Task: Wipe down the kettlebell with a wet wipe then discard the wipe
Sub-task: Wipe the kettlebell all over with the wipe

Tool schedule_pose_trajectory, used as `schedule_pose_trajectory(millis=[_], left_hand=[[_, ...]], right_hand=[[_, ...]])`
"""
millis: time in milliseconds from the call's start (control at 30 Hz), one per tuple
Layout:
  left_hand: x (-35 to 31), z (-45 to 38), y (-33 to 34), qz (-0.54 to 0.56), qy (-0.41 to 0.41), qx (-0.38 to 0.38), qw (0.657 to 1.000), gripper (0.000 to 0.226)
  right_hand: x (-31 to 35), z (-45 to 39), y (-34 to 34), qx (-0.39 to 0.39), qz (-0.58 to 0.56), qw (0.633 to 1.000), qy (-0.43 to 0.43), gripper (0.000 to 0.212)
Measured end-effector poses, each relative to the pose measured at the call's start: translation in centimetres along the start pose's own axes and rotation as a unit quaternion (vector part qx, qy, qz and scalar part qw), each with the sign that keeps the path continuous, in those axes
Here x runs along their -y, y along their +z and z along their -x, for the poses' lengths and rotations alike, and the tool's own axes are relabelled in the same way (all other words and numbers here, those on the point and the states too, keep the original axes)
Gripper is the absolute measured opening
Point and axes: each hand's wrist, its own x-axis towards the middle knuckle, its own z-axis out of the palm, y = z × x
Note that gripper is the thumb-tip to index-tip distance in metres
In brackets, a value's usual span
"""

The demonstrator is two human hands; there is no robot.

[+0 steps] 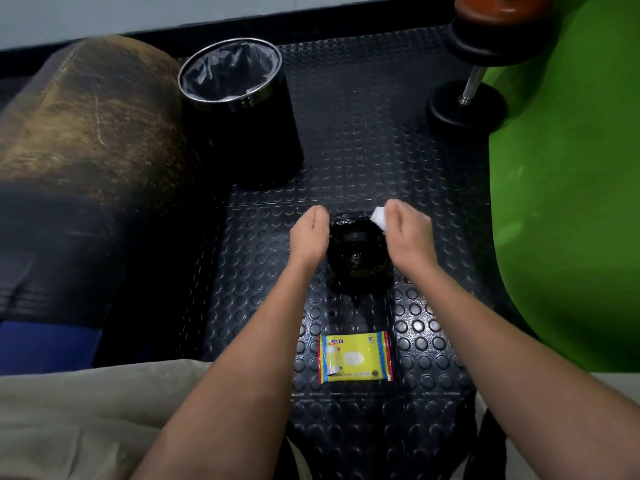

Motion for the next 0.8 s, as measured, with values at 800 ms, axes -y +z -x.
schedule_pose_trajectory(millis=[800], left_hand=[[0.2,-0.1,-0.2,-0.04,0.018,-0.003,0.999,0.029]], right_hand=[[3.7,-2.9,-0.6,0.189,0.231,0.952,-0.068,0.05]])
